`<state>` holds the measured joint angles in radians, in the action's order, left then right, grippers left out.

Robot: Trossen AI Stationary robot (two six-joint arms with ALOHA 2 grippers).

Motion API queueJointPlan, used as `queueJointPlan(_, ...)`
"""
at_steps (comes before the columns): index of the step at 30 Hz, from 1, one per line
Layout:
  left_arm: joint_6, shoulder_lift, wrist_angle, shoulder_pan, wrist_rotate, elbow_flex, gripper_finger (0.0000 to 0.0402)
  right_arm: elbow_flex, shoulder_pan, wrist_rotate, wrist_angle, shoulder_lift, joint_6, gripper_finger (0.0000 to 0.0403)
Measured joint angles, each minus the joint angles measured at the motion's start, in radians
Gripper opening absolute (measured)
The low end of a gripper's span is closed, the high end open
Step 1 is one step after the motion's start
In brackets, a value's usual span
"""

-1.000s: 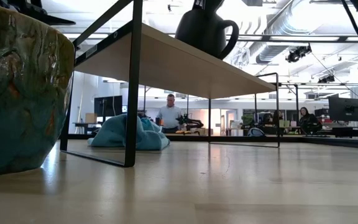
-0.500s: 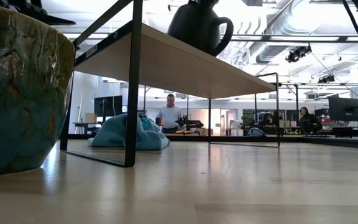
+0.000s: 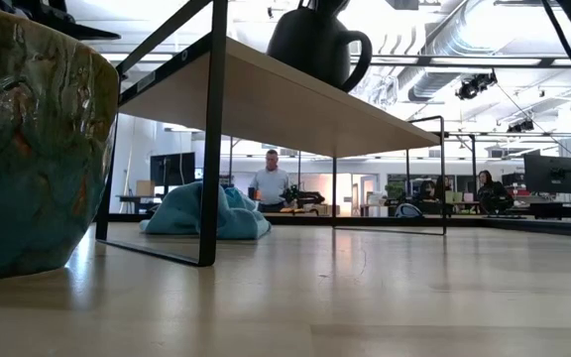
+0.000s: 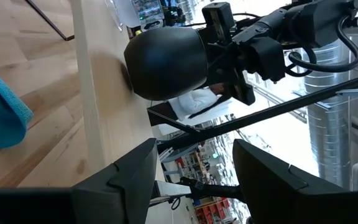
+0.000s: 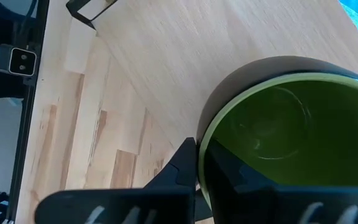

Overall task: Stack small to large cups/mugs on shelf
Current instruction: Put the black mug on the shelf

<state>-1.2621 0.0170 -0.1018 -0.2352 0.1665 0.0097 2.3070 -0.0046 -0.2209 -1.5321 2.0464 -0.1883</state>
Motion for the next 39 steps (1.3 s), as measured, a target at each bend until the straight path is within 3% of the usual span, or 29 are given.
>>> queueJointPlan(26,0.005,0.0,0.0,0.0,0.001,0.0,0.02,0.04,-0.015,-0.027,0.005,0.006,0.034,0.0025)
queueJointPlan(33,0.005,0.0,0.0,0.0,0.001,0.0,0.02,0.04,-0.015,-0.079,0.026,0.005,0.041,0.0027)
queueJointPlan(39,0.005,0.0,0.0,0.0,0.001,0.0,0.02,0.042,-0.015,-0.081,0.032,0.003,0.057,0.0059)
